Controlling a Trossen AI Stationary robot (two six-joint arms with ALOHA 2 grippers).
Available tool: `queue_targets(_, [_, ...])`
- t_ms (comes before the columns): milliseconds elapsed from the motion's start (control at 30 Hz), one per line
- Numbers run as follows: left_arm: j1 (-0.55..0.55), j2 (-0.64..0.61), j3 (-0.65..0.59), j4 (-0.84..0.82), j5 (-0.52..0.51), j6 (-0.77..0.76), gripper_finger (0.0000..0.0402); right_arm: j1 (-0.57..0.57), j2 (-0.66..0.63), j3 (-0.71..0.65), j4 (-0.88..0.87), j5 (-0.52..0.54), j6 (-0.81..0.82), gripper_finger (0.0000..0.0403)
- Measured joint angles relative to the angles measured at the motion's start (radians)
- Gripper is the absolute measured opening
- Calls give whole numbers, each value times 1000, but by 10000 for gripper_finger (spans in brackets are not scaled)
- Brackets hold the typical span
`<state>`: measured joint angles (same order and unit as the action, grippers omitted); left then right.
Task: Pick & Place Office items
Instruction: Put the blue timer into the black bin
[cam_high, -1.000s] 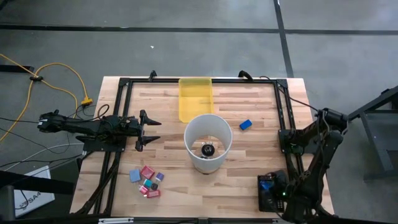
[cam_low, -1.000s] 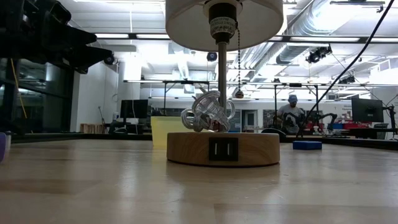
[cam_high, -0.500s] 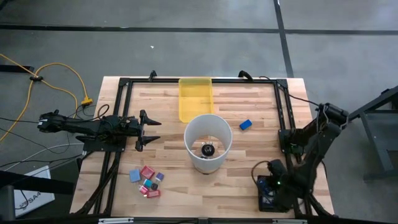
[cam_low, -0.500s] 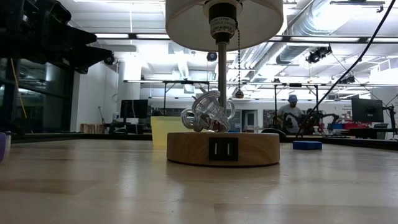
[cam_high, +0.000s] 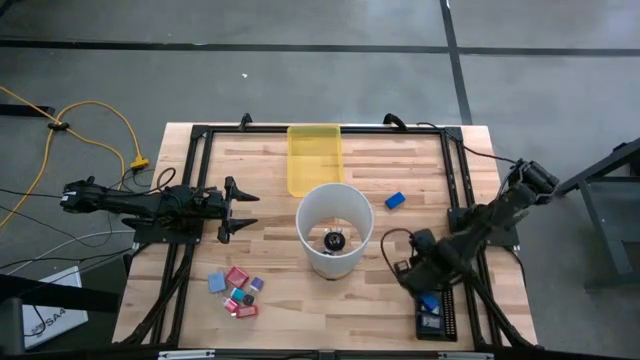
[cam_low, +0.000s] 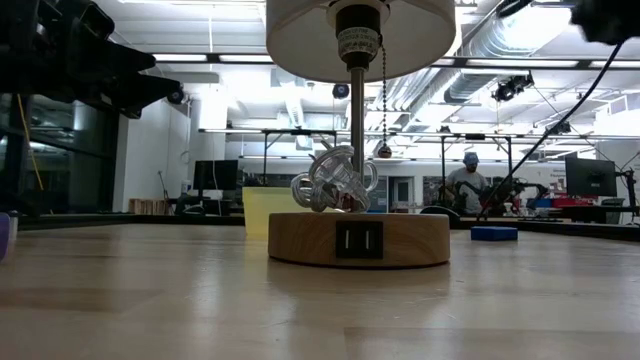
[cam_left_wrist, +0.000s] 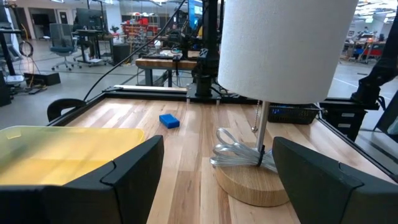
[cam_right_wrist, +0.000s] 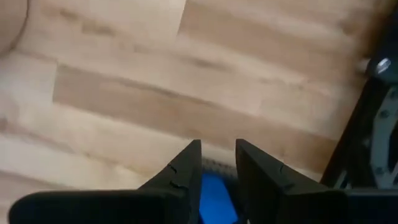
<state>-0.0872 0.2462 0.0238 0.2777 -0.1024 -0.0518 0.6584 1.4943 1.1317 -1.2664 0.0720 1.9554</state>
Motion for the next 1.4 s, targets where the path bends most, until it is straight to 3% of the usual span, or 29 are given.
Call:
queue_targets(233, [0,0,0,0,0,0,293,-164,-63,0,-46,12,-146,85])
queue_targets(700, [0,0,0,0,0,0,293,-478,-63,0,-71,60,-480,85])
queue_targets(1133, [0,0,0,0,0,0,293,-663,-57,0,17,60,-480,85])
queue_targets(1400, [0,0,0,0,0,0,293,-721,22,0,34,48,-307,85])
